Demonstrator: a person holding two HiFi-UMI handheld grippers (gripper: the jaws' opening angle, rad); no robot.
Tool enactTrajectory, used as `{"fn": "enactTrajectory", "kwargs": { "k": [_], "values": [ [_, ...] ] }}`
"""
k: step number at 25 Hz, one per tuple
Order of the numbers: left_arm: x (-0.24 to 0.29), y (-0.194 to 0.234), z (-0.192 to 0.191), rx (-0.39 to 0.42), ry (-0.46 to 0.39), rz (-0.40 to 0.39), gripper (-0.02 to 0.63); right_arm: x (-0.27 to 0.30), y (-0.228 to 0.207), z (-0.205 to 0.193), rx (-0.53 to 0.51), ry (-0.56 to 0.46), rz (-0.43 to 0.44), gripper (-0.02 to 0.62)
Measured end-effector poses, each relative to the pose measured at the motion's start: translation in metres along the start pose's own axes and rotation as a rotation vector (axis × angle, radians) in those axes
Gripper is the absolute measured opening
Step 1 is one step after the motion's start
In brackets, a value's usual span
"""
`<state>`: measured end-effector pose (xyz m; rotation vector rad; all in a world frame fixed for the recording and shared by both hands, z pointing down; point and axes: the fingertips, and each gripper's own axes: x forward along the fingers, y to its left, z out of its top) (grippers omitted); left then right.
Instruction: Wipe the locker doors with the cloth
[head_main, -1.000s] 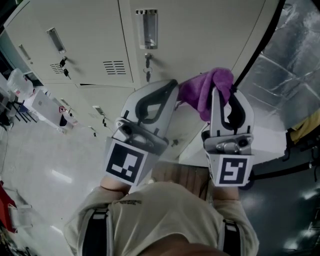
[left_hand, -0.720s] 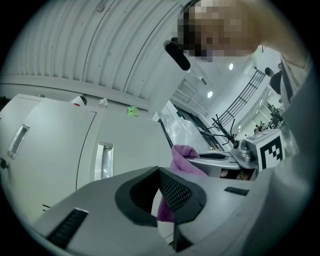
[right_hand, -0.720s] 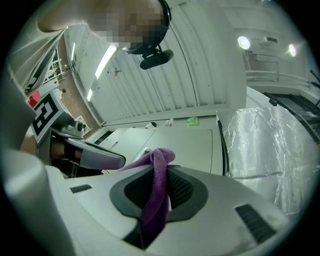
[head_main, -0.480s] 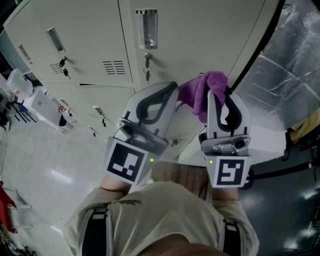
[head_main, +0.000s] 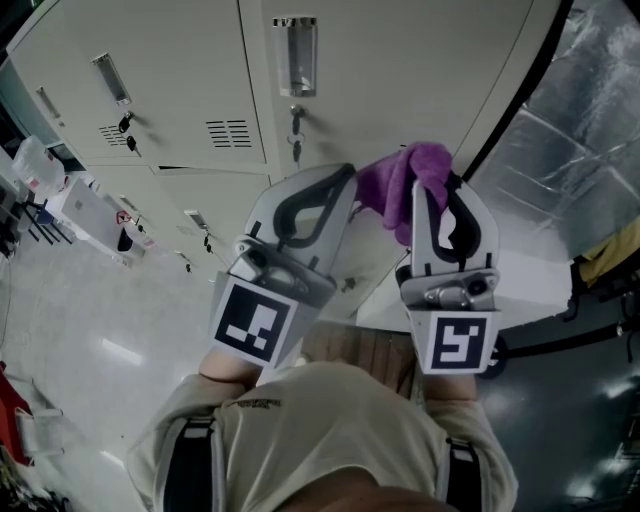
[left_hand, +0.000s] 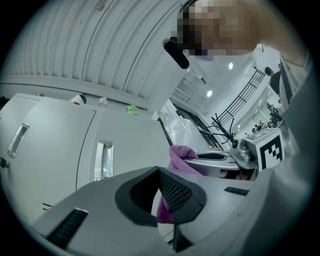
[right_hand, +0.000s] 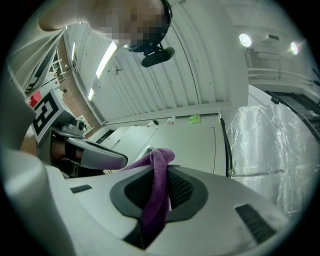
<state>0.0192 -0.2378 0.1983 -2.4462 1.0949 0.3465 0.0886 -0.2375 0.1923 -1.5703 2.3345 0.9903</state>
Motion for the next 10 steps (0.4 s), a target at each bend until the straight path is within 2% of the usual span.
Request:
{"fn": "enactTrajectory", "kwargs": {
  "k": [10],
  "values": [
    [-0.0006, 0.0020, -0.0014, -0.006, 0.005, 0.001, 0.002, 0.0015, 0.0026, 0.0023, 0.002, -0.003, 0.002, 0.051]
  ]
}}
